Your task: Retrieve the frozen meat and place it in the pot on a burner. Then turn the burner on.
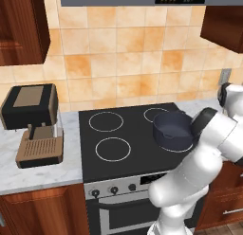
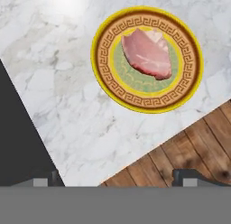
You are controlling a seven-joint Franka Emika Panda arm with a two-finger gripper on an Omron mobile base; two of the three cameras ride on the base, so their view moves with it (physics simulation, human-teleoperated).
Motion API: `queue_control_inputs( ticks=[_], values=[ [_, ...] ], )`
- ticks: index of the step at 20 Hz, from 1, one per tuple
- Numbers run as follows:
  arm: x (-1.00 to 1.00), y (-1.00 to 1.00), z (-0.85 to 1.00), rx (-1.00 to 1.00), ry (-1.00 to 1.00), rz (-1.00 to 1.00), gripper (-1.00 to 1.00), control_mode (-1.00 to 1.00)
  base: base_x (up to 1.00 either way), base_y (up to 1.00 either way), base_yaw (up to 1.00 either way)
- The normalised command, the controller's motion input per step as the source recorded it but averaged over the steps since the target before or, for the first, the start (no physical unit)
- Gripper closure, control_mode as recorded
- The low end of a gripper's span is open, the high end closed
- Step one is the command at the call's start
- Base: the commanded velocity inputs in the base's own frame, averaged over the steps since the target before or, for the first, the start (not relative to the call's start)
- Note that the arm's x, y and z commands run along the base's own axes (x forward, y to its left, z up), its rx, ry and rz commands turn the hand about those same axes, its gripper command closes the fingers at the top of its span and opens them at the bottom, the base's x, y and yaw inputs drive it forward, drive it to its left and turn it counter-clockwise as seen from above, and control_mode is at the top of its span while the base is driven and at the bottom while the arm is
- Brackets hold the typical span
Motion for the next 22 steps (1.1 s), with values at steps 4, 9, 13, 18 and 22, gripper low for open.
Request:
queue_control_inputs(
  ticks=[4,9,13,18,22],
  values=[
    [0.56,-0.49,-0.28,0.00,0.12,0.03,-1.00,-1.00,0.00,0.00,0.00],
    [0.50,-0.41,-0.12,0.02,0.07,0.08,-1.00,-1.00,0.00,0.00,0.00],
    [0.14,-0.36,-0.03,0.02,0.00,0.07,-1.00,-1.00,0.00,0.00,0.00],
    [0.04,-0.14,-0.03,0.01,0.00,0.02,-1.00,-1.00,0.00,0.00,0.00],
    [0.00,0.00,-0.10,0.00,0.00,0.00,-1.00,-1.00,0.00,0.00,0.00]
  ],
)
